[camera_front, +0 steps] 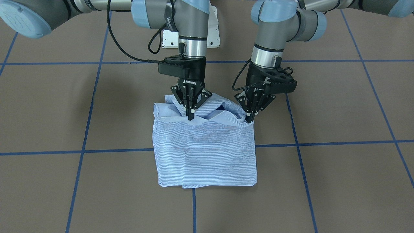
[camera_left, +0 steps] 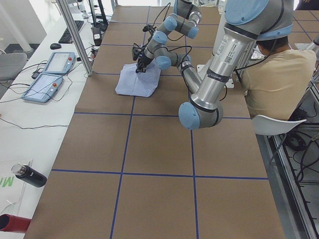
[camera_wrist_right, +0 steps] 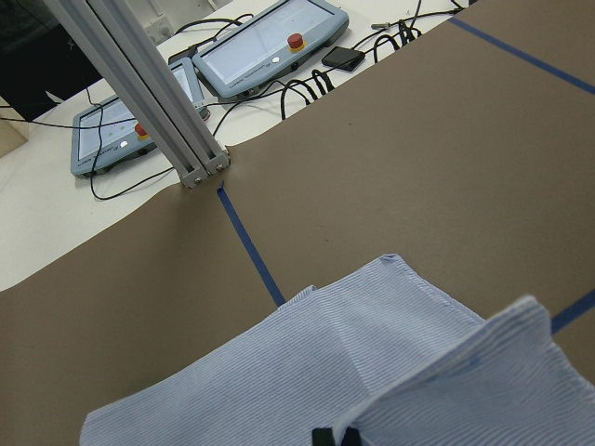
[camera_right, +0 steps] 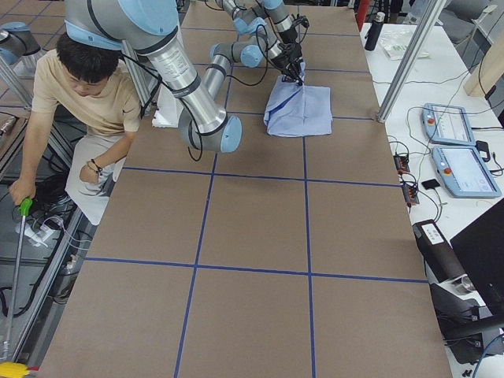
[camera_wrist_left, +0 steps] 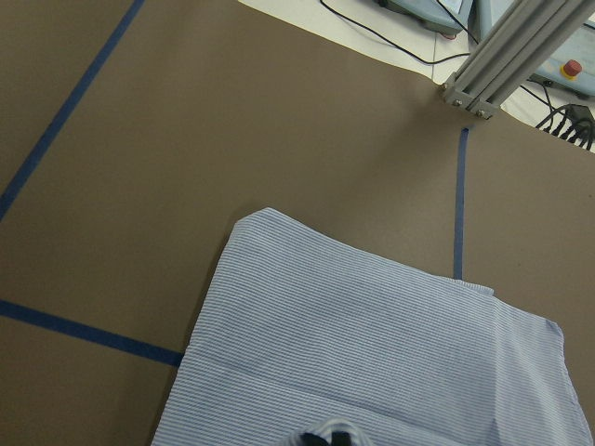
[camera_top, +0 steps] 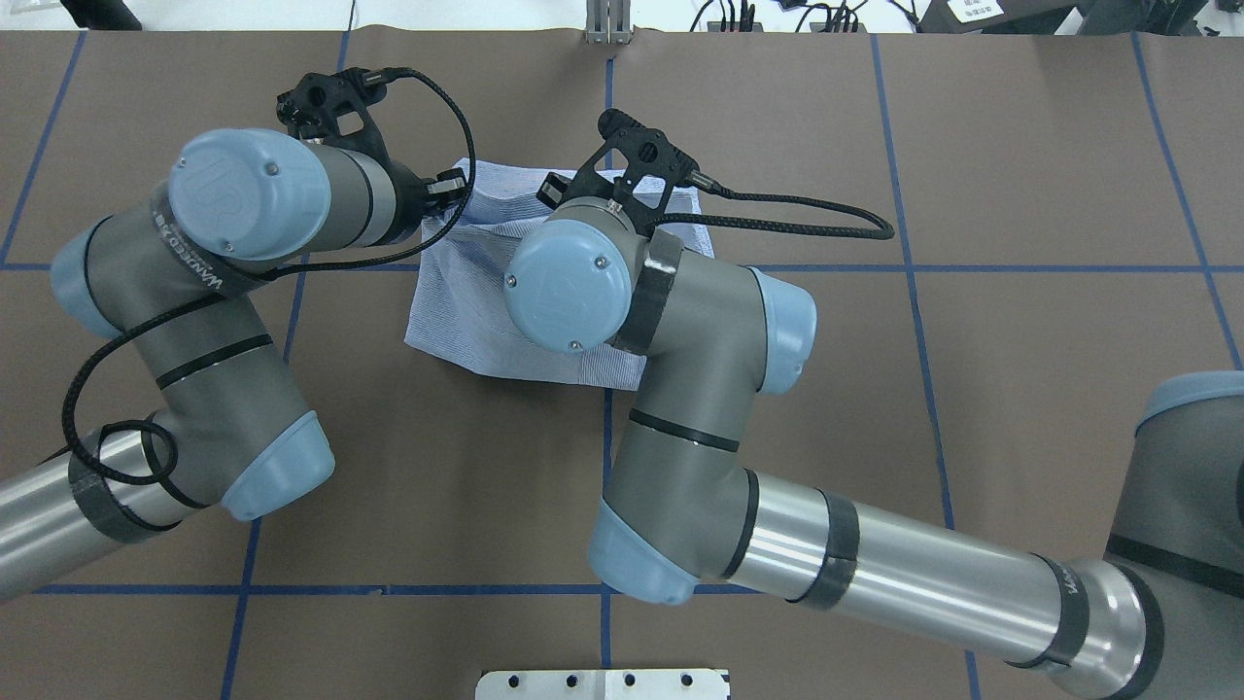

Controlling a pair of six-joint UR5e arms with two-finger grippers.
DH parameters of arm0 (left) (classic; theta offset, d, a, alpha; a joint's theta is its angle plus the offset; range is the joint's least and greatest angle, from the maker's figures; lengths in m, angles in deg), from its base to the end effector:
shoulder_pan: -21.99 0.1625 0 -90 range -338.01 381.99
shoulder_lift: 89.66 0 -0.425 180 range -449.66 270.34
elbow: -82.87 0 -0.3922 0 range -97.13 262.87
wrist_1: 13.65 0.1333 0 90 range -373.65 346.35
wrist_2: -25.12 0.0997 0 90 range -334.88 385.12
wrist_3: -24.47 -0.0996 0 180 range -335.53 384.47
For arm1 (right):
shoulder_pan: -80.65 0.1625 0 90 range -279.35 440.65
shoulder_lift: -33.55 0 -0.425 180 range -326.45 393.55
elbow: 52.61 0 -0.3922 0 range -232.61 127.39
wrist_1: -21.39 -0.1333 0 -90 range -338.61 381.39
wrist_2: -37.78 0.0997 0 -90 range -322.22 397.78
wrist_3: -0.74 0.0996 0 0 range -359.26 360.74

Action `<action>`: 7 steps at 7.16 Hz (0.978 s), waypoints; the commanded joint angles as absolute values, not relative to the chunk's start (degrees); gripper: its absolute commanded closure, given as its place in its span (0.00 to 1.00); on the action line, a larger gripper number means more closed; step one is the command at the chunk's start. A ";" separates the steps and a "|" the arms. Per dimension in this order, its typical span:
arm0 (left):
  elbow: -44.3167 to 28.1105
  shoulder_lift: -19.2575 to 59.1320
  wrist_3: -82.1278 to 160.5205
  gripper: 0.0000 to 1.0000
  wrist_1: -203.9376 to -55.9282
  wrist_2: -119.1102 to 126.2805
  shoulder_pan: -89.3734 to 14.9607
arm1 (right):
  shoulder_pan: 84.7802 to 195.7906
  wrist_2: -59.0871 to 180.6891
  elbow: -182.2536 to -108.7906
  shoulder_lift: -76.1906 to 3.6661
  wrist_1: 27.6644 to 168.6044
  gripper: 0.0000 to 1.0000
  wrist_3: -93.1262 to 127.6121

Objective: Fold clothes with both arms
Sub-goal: 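Lift the near edge with both grippers and fold it over toward the far edge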

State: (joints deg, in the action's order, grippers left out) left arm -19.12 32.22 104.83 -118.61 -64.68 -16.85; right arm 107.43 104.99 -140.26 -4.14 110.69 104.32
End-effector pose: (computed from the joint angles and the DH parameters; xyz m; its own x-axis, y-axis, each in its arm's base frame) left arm 0.4178 -0.5080 0.2178 0.5029 -0.1899 -0.8433 0.5531 0.8204 0.1451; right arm -0.5679 -0.4791 0.1032 0.3898 0.4392 0.8094 -0.7966 0.6018 0.0571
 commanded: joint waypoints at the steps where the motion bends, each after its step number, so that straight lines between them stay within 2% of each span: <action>1: -11.31 35.48 100.42 1.00 -120.78 -64.71 -18.87 | 110.53 109.03 -130.25 -1.44 102.62 1.00 100.95; 3: -1.12 38.03 94.20 1.00 -127.96 -64.71 -21.07 | 110.62 109.93 -128.74 -1.44 102.51 1.00 99.36; 4: 4.06 39.88 90.86 1.00 -129.91 -64.79 -22.12 | 111.06 111.24 -128.12 -1.44 101.55 0.75 96.66; 5: 7.25 41.55 88.56 0.21 -130.89 -65.14 -22.91 | 111.76 112.91 -126.81 -1.17 100.59 0.01 93.85; 6: 7.45 42.26 87.41 0.00 -131.25 -66.10 -23.53 | 113.07 115.71 -126.36 0.22 100.49 0.00 93.30; 7: 7.11 42.61 84.52 0.00 -131.43 -75.60 -26.24 | 115.35 121.65 -126.44 1.54 100.58 0.00 93.03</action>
State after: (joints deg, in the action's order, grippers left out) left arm 6.65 41.83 87.51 -130.93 -68.14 -23.87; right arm 113.09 115.95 -126.73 0.04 100.70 93.87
